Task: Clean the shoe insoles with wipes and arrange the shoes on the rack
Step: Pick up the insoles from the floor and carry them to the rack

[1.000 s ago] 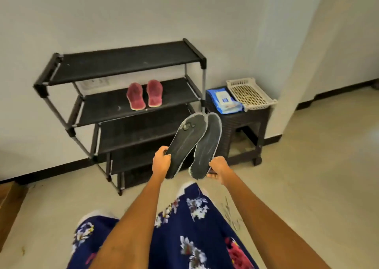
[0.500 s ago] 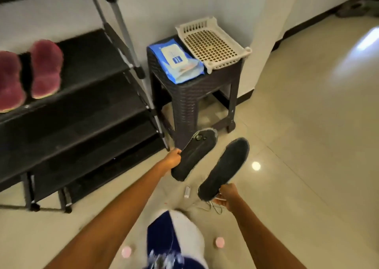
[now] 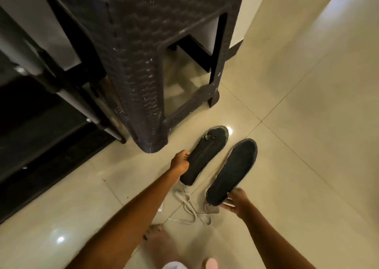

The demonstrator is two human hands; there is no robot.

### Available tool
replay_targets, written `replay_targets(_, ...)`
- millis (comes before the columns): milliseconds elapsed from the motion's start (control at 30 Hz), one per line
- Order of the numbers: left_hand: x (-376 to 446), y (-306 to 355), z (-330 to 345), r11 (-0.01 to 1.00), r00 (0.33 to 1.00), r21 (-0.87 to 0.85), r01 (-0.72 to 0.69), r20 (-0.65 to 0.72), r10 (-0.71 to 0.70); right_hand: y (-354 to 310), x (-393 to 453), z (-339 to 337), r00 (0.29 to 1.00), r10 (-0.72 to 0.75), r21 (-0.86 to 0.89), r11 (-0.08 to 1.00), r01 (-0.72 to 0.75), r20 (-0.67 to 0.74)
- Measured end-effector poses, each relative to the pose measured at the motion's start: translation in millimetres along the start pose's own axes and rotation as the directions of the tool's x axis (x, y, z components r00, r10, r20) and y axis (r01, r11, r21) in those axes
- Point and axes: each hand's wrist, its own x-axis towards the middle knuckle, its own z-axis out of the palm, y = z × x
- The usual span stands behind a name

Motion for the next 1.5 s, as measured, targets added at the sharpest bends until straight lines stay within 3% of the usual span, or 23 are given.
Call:
replay_targets(233,-3,-2,8,1.0,0.999,-0.006,0.009,0.038,-0.009,10,21,-4,0.983,-0.016,-0.059,0.998,0.005,-0.18)
replay_targets(333,-32,4,-20,0.998,0.998,0.026,0.05,0.026,-0.051,11,-6,-8,0.959,-0.107,-0.12,0.99,0.077,-0.264)
replay_targets(467,-94,28,-72,0.999,0.998,0.009,0.044,0.041,-0.044,-7,-69,10,0.948,-0.312,-0.319,0.907,0.275,-0.069)
replay_targets(600,-190,57,-124,0.985,0.999,-0.17,0.036,-0.024,-0.041,-46,-171,51,0.868,-0.451,-0.437,0.75,0.496,0.21)
replay_targets(733,-284,73,-169,0.898,0.987,-0.44,0.013,-0.136,-0.081,-81,-290,101,0.708,-0.554,-0.35,0.62,0.702,0.438)
replay_targets(900,-383,80,-227,0.747,0.936,-0.645,-0.16,-0.34,-0.093,-85,-413,149,0.542,-0.625,-0.241,0.503,0.83,0.562)
replay_targets(1000,-428,71,-265,0.664,0.868,-0.676,-0.319,-0.489,-0.082,-87,-469,174,0.457,-0.645,-0.252,0.389,0.886,0.613)
replay_targets(1067,-453,62,-300,0.646,0.78,-0.635,-0.423,-0.618,-0.097,-94,-503,196,0.398,-0.665,-0.235,0.325,0.916,0.632)
replay_targets(1167,-480,53,-355,0.68,0.632,-0.515,-0.521,-0.768,-0.097,-107,-541,231,0.288,-0.709,-0.176,0.229,0.957,0.643)
replay_targets(1233,-490,43,-390,0.74,0.55,-0.418,-0.527,-0.832,-0.079,-117,-561,257,0.194,-0.75,-0.194,0.089,0.977,0.633)
replay_targets(1300,-492,28,-423,0.843,0.471,-0.32,-0.432,-0.877,-0.092,-128,-573,282,0.094,-0.792,-0.283,-0.102,0.954,0.604)
replay_targets(1367,-488,8,-449,0.932,0.419,-0.274,-0.236,-0.895,-0.157,-135,-579,302,-0.009,-0.798,-0.365,-0.285,0.886,0.602)
replay_targets(1400,-484,-2,-461,0.954,0.401,-0.267,-0.138,-0.895,-0.193,-138,-578,313,-0.026,-0.792,-0.391,-0.33,0.859,0.61)
replay_targets(1500,-468,-24,-483,0.95,0.412,-0.312,0.033,-0.861,-0.297,-141,-570,342,0.1,-0.762,-0.467,-0.282,0.838,0.639)
